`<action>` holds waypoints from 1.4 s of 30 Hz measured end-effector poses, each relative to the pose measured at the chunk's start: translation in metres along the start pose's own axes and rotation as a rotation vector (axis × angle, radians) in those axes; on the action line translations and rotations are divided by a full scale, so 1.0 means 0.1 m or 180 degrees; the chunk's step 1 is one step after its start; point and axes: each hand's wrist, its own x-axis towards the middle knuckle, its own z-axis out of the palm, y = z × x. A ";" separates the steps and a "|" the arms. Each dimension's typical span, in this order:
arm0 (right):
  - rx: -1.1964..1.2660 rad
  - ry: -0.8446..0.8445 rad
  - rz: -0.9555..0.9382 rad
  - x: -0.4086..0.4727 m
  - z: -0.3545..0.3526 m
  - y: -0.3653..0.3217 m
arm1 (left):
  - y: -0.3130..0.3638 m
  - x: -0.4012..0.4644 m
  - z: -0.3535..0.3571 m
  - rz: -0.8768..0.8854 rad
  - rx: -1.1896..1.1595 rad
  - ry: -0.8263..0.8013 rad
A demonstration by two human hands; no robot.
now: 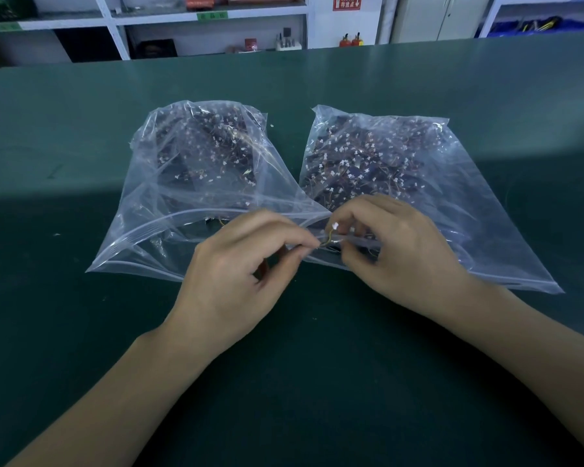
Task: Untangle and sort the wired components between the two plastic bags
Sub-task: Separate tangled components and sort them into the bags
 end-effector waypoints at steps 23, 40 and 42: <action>0.0208 0.0052 -0.0023 -0.03 0.00 -0.10 | 0.12 -0.02 0.11 -0.0237 0.1955 -0.1234; 0.0022 -0.0246 0.0190 -0.06 0.08 -0.06 | -0.21 -0.01 -0.16 -0.1193 0.1704 -0.0332; -0.0036 -0.0314 0.0193 -0.06 0.08 -0.07 | -0.21 -0.01 -0.15 -0.1142 0.1863 -0.0476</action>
